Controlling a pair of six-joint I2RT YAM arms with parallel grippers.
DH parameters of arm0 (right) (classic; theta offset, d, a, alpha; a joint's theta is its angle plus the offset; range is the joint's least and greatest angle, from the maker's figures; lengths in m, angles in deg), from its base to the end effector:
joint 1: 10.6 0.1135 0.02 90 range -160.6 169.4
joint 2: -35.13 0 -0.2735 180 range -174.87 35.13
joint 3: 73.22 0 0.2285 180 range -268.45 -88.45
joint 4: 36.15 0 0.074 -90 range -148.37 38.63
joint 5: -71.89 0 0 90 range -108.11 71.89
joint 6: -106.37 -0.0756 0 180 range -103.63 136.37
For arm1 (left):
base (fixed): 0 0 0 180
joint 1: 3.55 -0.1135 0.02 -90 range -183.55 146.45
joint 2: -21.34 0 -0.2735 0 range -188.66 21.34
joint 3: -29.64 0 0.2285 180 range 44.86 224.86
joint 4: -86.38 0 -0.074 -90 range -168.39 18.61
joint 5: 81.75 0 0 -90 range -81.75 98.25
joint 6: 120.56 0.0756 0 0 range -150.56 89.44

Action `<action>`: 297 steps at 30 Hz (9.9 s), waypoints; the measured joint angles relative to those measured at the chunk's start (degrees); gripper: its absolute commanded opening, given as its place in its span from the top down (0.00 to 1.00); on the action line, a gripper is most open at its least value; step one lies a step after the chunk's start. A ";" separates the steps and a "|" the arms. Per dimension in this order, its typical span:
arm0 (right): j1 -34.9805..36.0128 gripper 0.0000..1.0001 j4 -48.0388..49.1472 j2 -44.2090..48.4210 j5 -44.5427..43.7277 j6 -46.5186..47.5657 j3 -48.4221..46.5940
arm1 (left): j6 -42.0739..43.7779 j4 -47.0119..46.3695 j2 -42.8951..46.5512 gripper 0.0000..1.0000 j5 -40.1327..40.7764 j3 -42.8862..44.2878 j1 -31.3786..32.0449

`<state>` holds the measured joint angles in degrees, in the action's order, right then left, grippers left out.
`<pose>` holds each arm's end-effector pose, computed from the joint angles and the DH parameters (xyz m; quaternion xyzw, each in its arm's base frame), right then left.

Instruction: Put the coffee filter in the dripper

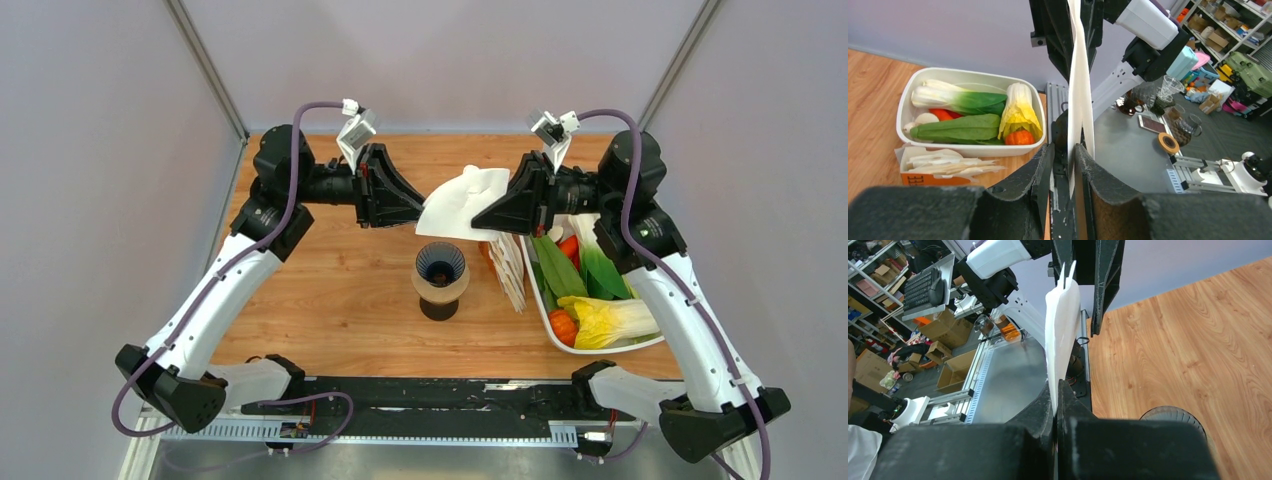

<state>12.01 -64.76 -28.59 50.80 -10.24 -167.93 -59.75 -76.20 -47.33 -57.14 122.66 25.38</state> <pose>0.1537 0.1404 0.4806 -0.3881 0.5847 0.6039 0.3779 0.1710 -0.1731 0.4752 0.4031 0.5589 -0.6191 0.3767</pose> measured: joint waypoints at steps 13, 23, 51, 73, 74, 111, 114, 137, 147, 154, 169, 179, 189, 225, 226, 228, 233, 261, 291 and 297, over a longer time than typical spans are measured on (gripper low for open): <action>0.61 0.86 0.37 -1.29 -0.98 0.28 3.04 | -2.51 0.37 -3.96 1.00 3.41 3.45 3.30; 0.46 1.00 0.63 -1.27 -2.10 0.07 4.68 | -5.77 0.24 -4.00 1.00 6.86 3.48 1.31; -12.33 1.00 -34.99 -6.69 -34.38 27.93 -4.37 | 0.07 9.05 3.34 1.00 23.76 1.57 -14.34; 0.74 1.00 -34.29 -10.10 -58.05 41.18 12.39 | 6.54 14.47 4.63 1.00 27.21 -2.36 -14.40; 1.22 1.00 -33.86 -10.49 -58.86 41.29 12.39 | 6.64 14.67 4.63 1.00 27.36 -2.36 -14.40; 4.00 1.00 -28.70 -9.70 -69.44 41.68 8.35 | 9.01 16.41 4.70 1.00 28.15 -2.49 -14.40; 4.00 1.00 -27.89 -10.75 -69.44 41.79 8.94 | 9.09 16.44 4.70 1.00 28.13 -2.49 -14.40; 4.00 0.72 -23.26 -16.04 -66.38 43.15 14.97 | 9.20 16.41 4.70 1.00 26.88 -2.84 -14.40; 3.23 0.19 -29.03 -14.88 -55.47 41.64 2.40 | 10.80 14.91 4.70 1.00 18.86 -6.45 -14.40; 1.60 0.00 -29.05 -10.16 -39.39 38.36 -8.35 | 5.86 1.60 7.39 1.00 12.20 -12.61 -14.40; 2.60 0.13 15.89 -12.44 -19.26 -0.11 -6.60 | -22.14 -34.69 8.22 1.00 14.45 -16.46 -14.38; 9.60 1.00 25.70 -18.01 -17.70 -6.58 -7.91 | -25.86 -38.10 7.98 0.95 15.87 -18.60 -13.70; 6.36 1.00 16.96 -15.23 -13.31 1.86 -7.45 | -8.74 -12.15 8.09 0.38 8.52 -9.66 -14.49; 10.38 0.85 -17.46 -6.62 -5.40 32.11 -0.87 | 12.46 16.85 3.76 1.00 0.42 1.77 0.66; 10.51 0.74 -17.51 -6.80 -5.42 32.13 -1.18 | 11.52 15.58 3.76 1.00 0.44 1.22 0.70; 10.88 0.55 -17.40 -7.54 -5.60 31.87 -2.10 | 9.64 13.40 3.76 1.00 0.59 0.09 0.70; 11.41 0.57 -16.22 -11.13 -5.79 30.05 -5.55 | 6.21 10.36 3.76 1.00 2.19 -1.97 0.70; 13.40 1.00 -15.10 -13.03 -4.04 30.42 -6.58 | 10.51 15.74 6.14 0.80 -3.52 -2.49 -6.10; 14.86 1.00 -15.13 -12.28 -4.13 33.18 -6.05 | 2.01 4.81 3.80 1.00 -5.25 -6.88 -5.33; 14.86 1.00 -15.13 -12.31 -5.25 33.16 -6.05 | 2.95 5.31 3.80 1.00 -4.52 -6.91 -3.23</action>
<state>26.87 -79.88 -40.90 45.55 22.91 -173.98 -56.80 -70.88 -43.52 -61.66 115.75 22.14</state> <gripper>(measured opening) 0.004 0.007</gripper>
